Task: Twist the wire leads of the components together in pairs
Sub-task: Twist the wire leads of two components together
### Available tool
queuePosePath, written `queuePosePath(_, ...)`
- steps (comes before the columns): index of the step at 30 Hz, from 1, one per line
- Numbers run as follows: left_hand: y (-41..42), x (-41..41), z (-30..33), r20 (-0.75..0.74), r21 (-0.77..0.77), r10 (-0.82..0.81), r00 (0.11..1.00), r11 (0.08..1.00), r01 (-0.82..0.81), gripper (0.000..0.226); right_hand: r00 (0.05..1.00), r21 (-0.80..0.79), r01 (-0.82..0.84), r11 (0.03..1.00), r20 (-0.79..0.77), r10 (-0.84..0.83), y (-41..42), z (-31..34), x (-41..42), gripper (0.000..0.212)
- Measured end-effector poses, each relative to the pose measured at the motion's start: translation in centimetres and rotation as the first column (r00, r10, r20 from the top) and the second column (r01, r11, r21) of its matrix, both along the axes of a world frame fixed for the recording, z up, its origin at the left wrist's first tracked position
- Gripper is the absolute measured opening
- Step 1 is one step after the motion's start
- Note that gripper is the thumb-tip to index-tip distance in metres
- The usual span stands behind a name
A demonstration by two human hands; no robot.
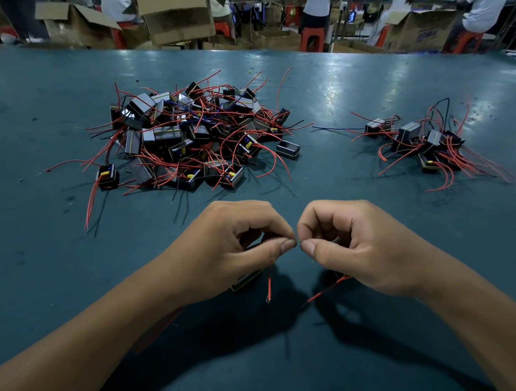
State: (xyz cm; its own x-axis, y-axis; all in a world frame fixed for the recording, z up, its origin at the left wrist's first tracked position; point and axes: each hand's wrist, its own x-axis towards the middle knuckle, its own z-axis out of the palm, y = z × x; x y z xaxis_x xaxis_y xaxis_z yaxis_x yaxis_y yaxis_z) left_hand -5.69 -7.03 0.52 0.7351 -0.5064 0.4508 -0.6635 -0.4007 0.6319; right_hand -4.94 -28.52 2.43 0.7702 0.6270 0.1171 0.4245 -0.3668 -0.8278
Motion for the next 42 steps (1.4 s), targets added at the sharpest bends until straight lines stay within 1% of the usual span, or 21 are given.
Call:
queuePosePath(4, 0.1, 0.0, 0.0, -0.022, -0.016, -0.007, 1.000, 1.000, 0.007, 0.010, 0.999, 0.045, -0.022, 0.999, -0.042, 0.024, -0.2, 0.1, 0.0, 0.007)
queuePosePath(7, 0.1, -0.1, 0.0, -0.031, -0.014, -0.014, 0.999, 1.000, 0.013, 0.010, 0.999, 0.018, -0.003, 1.000, -0.040, 0.003, -0.1, 0.0, -0.1, 0.007)
queuePosePath(9, 0.1, -0.1, 0.0, -0.019, 0.000, -0.011, 1.000, 1.000, 0.011, 0.008, 1.000, -0.009, 0.021, 1.000, -0.007, -0.022, 0.1, -0.1, -0.1, 0.015)
queuePosePath(11, 0.1, -0.1, 0.0, 0.004, 0.020, -0.003, 1.000, 1.000, 0.003, 0.006, 0.997, -0.050, 0.060, 0.997, 0.058, -0.058, 0.3, -0.3, -0.1, 0.026)
queuePosePath(12, 0.0, -0.1, 0.0, 0.015, 0.031, 0.000, 1.000, 1.000, 0.000, 0.005, 0.993, -0.079, 0.081, 0.994, 0.096, -0.074, 0.4, -0.4, -0.1, 0.028)
queuePosePath(14, -0.1, -0.3, 0.0, 0.030, 0.049, 0.006, 1.000, 0.999, -0.007, 0.006, 0.981, -0.123, 0.113, 0.986, 0.168, -0.091, 0.6, -0.4, -0.2, 0.027)
queuePosePath(17, -0.2, -0.3, -0.1, 0.035, 0.049, 0.030, 0.999, 0.998, -0.031, 0.006, 0.968, -0.146, 0.139, 0.979, 0.231, -0.103, 0.6, -0.4, -0.5, 0.027)
queuePosePath(23, -0.3, -0.3, -0.3, 0.048, 0.056, 0.086, 0.995, 0.995, -0.088, 0.006, 0.961, -0.156, 0.155, 0.976, 0.252, -0.112, 0.6, -0.4, -0.5, 0.028)
queuePosePath(25, -0.4, -0.2, -0.3, 0.041, 0.052, 0.098, 0.994, 0.994, -0.100, 0.007, 0.966, -0.138, 0.173, 0.975, 0.215, -0.141, 0.5, -0.5, -0.3, 0.026)
queuePosePath(27, -0.3, -0.2, -0.4, 0.000, 0.010, 0.126, 0.992, 0.992, -0.126, 0.007, 0.976, -0.090, 0.198, 0.976, 0.109, -0.188, 0.3, -0.6, 0.0, 0.020)
queuePosePath(30, 0.0, -0.1, -0.4, -0.149, -0.104, 0.172, 0.974, 0.977, -0.188, 0.009, 0.964, 0.075, 0.220, 0.973, -0.172, -0.205, 0.3, -0.6, 0.4, 0.012)
queuePosePath(32, 0.1, -0.1, -0.3, -0.208, -0.142, 0.175, 0.962, 0.968, -0.207, 0.013, 0.919, 0.202, 0.247, 0.948, -0.360, -0.162, 0.4, -0.7, 0.6, 0.015)
queuePosePath(33, 0.1, -0.2, -0.2, -0.228, -0.153, 0.170, 0.959, 0.966, -0.208, 0.013, 0.893, 0.257, 0.269, 0.928, -0.427, -0.141, 0.6, -1.0, 0.6, 0.017)
queuePosePath(34, 0.1, -0.2, -0.1, -0.247, -0.163, 0.163, 0.955, 0.965, -0.206, 0.011, 0.876, 0.293, 0.300, 0.908, -0.462, -0.140, 0.8, -1.2, 0.7, 0.015)
queuePosePath(36, 0.3, -0.1, 0.0, -0.284, -0.178, 0.152, 0.947, 0.962, -0.208, 0.009, 0.858, 0.322, 0.361, 0.875, -0.483, -0.176, 1.2, -1.6, 0.7, 0.009)
queuePosePath(38, 0.5, 0.0, 0.0, -0.317, -0.187, 0.152, 0.936, 0.958, -0.219, 0.016, 0.854, 0.344, 0.391, 0.853, -0.482, -0.197, 1.5, -1.9, 0.5, 0.009)
queuePosePath(40, 0.7, 0.0, 0.1, -0.327, -0.191, 0.148, 0.933, 0.957, -0.219, 0.019, 0.865, 0.347, 0.389, 0.853, -0.455, -0.209, 1.9, -2.1, 0.2, 0.008)
queuePosePath(42, 0.7, 0.0, 0.2, -0.349, -0.209, 0.132, 0.928, 0.954, -0.214, 0.014, 0.870, 0.334, 0.392, 0.857, -0.437, -0.227, 2.1, -2.2, -0.2, 0.006)
